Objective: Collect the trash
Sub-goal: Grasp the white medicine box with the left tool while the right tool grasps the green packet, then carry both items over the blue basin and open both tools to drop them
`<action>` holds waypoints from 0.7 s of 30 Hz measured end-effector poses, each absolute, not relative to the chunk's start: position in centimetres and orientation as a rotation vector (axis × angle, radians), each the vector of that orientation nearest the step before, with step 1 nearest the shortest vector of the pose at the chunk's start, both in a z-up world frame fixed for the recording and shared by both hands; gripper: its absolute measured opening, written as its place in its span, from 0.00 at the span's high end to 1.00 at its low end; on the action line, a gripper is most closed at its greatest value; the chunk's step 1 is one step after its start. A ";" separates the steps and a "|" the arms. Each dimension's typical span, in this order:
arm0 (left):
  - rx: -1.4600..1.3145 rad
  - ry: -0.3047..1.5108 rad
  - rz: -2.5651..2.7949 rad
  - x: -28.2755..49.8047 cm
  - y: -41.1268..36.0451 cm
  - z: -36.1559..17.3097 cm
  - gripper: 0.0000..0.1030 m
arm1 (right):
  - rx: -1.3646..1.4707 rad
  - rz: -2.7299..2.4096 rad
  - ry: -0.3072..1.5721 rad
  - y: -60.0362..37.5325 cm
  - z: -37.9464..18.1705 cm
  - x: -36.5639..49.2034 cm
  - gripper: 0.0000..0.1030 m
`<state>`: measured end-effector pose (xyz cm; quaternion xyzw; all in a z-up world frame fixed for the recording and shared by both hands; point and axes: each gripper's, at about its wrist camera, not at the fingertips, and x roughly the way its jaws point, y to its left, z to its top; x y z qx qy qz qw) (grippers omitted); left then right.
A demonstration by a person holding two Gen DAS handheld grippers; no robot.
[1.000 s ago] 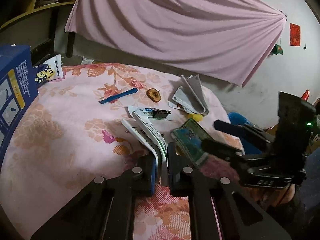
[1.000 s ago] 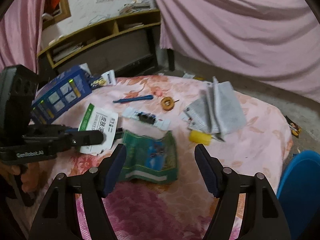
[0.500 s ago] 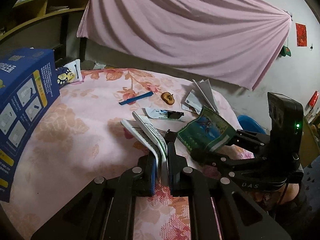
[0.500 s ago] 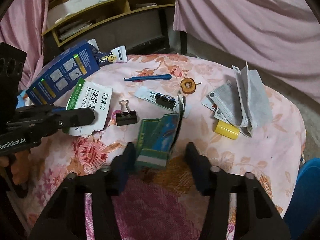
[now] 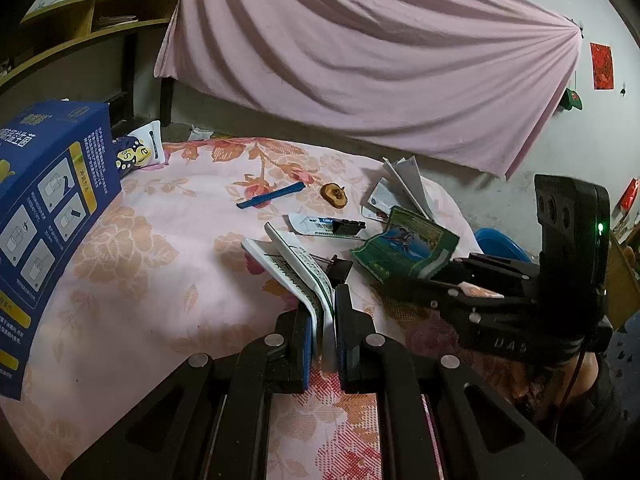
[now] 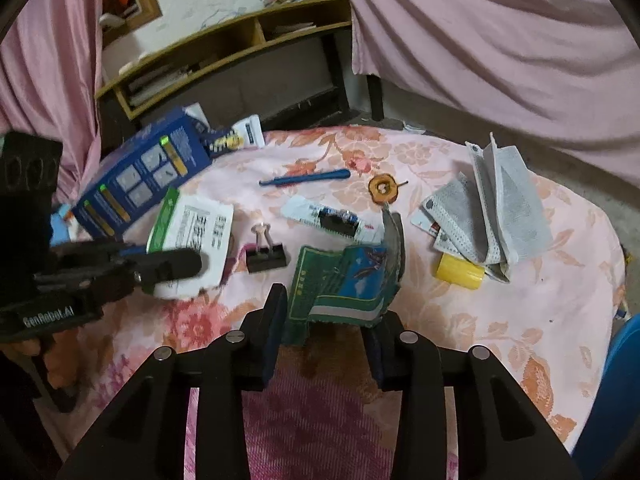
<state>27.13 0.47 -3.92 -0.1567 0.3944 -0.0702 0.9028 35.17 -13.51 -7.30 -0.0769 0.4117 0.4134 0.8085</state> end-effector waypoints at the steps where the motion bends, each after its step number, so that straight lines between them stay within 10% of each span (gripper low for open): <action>1: -0.324 0.815 -0.145 27.1 0.5 -3.9 0.93 | -0.153 0.882 0.878 -13.6 -7.2 35.3 0.65; 10: -0.318 0.808 -0.142 27.1 0.6 -4.0 0.93 | -0.049 0.868 0.900 -13.8 -7.5 37.1 0.66; 21: -0.314 0.803 -0.141 27.0 0.7 -3.9 0.93 | -0.004 0.828 0.875 -14.7 -7.4 37.6 0.90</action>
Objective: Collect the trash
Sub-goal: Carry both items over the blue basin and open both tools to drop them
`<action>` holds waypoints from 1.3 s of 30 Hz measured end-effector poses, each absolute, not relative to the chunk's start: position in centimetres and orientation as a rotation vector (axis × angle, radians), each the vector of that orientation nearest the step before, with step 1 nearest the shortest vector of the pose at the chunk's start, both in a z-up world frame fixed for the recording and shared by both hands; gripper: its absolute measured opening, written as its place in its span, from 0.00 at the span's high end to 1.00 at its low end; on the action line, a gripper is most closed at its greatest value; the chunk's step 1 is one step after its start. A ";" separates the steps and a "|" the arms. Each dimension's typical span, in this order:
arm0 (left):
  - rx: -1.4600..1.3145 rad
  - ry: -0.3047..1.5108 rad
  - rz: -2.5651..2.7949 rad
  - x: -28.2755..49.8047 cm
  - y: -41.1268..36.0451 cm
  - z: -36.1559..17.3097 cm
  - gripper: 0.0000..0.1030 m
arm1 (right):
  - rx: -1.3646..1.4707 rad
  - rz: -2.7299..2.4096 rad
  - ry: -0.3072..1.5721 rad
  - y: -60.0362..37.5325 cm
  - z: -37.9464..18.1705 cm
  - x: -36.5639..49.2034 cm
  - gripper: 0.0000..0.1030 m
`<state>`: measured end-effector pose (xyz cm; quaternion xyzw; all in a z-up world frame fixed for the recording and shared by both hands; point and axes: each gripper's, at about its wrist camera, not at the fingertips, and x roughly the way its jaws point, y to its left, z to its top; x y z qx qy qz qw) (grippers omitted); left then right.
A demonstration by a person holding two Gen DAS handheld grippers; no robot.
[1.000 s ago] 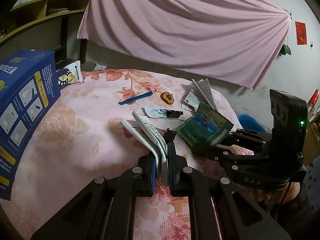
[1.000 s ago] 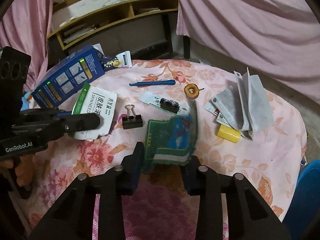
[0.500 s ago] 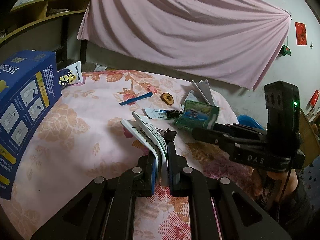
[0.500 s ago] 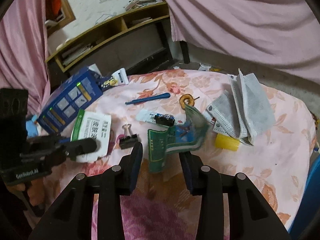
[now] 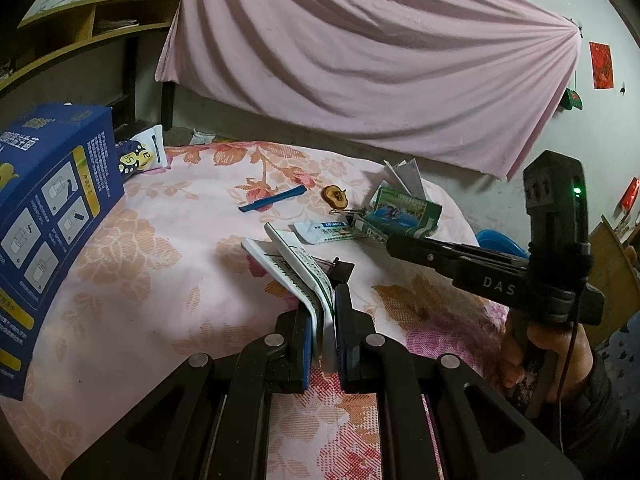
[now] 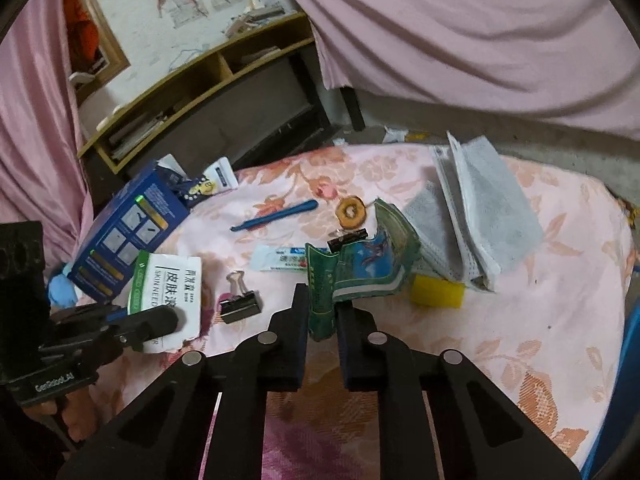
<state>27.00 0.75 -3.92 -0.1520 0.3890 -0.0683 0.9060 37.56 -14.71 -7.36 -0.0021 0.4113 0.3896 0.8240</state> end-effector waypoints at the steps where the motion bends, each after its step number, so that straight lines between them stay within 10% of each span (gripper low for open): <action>1: -0.313 0.798 -0.138 26.9 0.8 -3.9 0.93 | -0.020 0.829 0.861 -14.6 -7.2 37.3 0.91; 24: -0.037 0.130 -0.255 24.0 -9.5 7.3 0.93 | -0.132 0.559 -0.097 -25.5 5.1 23.6 0.91; 39: 0.065 0.047 -0.459 24.6 -21.1 8.1 0.93 | -0.100 0.294 -0.083 -35.2 5.3 22.5 0.90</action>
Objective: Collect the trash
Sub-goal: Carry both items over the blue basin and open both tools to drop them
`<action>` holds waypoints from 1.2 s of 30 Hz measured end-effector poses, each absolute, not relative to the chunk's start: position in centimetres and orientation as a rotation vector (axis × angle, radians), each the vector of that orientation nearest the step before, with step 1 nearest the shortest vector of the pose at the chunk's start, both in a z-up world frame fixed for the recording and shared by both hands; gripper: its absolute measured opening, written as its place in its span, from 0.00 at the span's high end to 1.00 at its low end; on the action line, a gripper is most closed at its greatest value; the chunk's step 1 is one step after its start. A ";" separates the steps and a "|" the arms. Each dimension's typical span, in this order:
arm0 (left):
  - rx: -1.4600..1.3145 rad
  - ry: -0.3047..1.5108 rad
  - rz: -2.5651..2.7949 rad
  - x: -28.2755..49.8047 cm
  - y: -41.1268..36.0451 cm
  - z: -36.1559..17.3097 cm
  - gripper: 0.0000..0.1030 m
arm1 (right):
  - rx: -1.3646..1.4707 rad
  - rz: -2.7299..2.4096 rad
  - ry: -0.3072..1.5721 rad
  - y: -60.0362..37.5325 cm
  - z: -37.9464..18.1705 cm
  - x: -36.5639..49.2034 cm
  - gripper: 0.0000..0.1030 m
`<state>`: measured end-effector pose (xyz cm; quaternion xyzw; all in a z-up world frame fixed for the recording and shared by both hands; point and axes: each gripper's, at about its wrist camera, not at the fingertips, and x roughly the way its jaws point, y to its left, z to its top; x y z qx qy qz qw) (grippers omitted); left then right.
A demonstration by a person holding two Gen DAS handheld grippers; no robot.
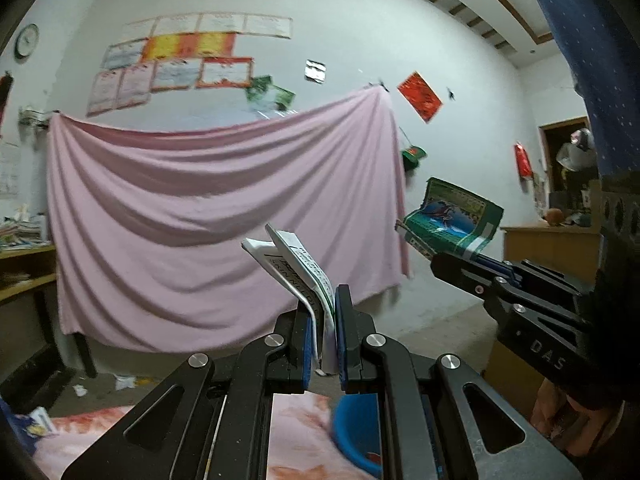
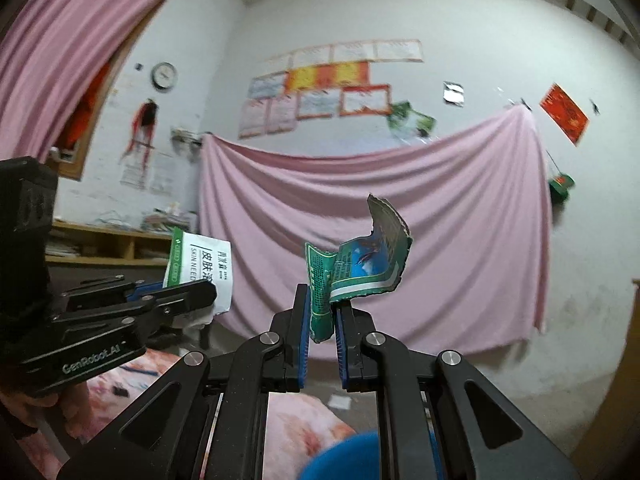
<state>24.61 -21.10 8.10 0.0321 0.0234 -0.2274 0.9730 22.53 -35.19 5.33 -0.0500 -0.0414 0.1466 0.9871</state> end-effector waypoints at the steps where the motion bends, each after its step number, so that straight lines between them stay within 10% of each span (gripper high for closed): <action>1: 0.061 0.061 -0.477 24.9 -21.8 7.9 0.93 | -0.098 0.282 -0.057 -35.7 5.2 22.8 0.90; 36: 0.041 0.598 -0.580 32.6 -28.8 2.7 0.83 | 0.101 0.203 0.567 -43.2 -0.8 30.7 0.77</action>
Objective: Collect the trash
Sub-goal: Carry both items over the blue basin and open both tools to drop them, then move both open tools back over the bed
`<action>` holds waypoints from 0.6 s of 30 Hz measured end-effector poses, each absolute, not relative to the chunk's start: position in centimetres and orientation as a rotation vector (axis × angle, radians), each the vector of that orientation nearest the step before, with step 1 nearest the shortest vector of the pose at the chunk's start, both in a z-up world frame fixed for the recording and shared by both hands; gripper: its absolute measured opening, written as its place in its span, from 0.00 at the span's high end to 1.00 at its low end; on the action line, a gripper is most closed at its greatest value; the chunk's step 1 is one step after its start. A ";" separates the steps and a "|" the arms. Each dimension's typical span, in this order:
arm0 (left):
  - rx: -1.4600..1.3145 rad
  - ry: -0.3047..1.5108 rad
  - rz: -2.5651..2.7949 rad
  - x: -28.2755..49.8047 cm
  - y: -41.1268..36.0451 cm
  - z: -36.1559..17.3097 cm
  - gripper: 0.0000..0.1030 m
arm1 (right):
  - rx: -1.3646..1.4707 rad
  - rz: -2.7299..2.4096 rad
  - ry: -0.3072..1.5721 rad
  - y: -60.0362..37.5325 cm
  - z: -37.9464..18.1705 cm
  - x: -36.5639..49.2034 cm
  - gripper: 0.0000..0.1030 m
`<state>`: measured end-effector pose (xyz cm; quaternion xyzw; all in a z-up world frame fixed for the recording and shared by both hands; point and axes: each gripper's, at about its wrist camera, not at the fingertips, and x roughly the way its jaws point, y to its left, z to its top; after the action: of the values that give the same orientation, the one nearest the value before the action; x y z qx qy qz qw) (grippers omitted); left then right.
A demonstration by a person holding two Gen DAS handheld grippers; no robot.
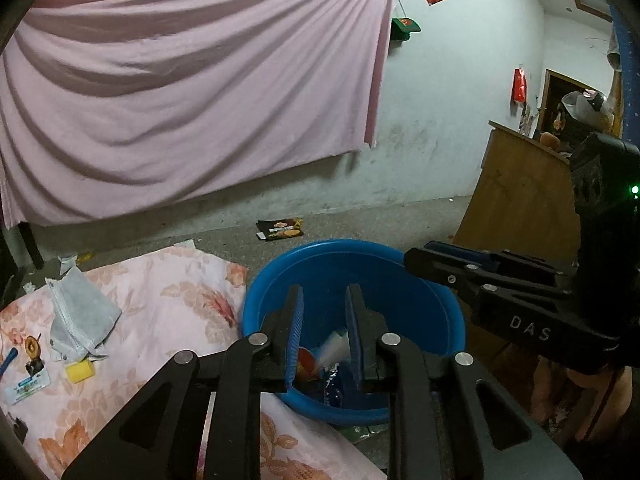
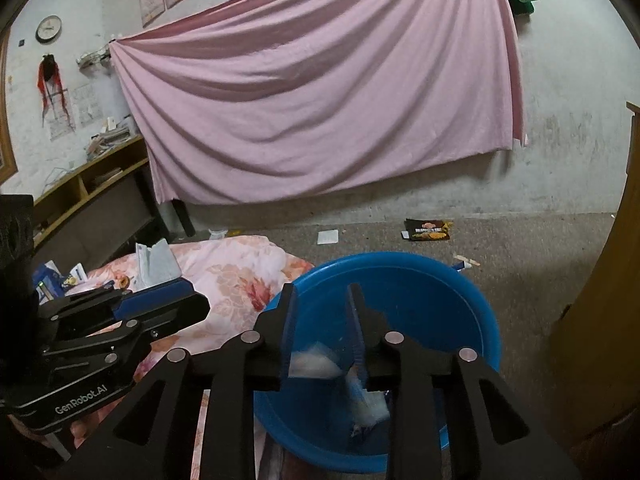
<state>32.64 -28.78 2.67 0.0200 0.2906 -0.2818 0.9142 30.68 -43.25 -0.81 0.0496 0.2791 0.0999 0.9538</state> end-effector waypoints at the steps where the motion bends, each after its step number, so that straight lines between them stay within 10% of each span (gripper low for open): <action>1: 0.040 0.597 -0.575 32.6 -28.7 2.7 0.83 | 0.100 0.202 0.567 -43.2 -0.8 30.7 0.77; 18: -0.094 0.388 -0.387 29.7 -21.1 6.7 0.40 | 0.086 0.238 0.275 -40.4 2.7 28.7 0.51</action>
<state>29.65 -21.07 6.67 -0.0465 0.1917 -0.1910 0.9616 28.70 -40.42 2.68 0.0427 0.1367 0.1184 0.9826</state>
